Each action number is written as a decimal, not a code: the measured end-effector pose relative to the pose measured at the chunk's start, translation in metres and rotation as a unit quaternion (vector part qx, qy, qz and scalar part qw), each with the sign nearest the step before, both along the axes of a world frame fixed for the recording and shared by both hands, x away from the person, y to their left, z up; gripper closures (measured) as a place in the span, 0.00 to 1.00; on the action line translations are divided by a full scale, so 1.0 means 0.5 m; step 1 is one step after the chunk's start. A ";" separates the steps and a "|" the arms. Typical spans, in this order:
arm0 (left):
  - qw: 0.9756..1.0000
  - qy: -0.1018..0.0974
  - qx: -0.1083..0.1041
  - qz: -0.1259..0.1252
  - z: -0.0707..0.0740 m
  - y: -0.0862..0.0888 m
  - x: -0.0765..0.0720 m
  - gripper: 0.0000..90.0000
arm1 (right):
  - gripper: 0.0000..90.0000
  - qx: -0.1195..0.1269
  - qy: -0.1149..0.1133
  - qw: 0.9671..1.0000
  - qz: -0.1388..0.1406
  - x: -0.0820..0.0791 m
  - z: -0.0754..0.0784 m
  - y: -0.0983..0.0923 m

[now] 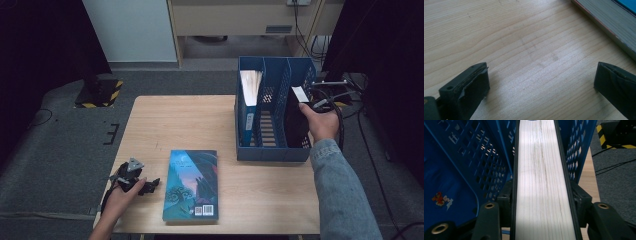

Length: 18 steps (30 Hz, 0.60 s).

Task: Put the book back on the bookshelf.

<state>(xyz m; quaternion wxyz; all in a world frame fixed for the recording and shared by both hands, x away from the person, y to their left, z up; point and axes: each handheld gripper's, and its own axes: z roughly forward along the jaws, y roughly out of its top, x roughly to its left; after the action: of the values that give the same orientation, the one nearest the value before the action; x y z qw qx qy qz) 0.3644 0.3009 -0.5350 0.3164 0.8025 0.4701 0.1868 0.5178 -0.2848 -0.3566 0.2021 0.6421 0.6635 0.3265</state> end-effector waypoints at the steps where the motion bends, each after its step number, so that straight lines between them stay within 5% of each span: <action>1: 1.000 0.000 0.000 0.000 0.000 0.000 0.000 0.00 | 0.56 -0.006 -0.001 1.000 -0.001 0.000 0.001 0.000; 18: 1.000 0.002 0.002 -0.003 0.001 0.000 0.000 0.00 | 0.59 -0.021 -0.007 1.000 -0.005 0.023 0.015 0.002</action>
<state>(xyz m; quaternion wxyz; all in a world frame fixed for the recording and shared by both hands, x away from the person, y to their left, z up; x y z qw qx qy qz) 0.3646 0.3010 -0.5345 0.3146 0.8049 0.4679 0.1849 0.5293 -0.2836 -0.3490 0.2219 0.6387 0.6658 0.3155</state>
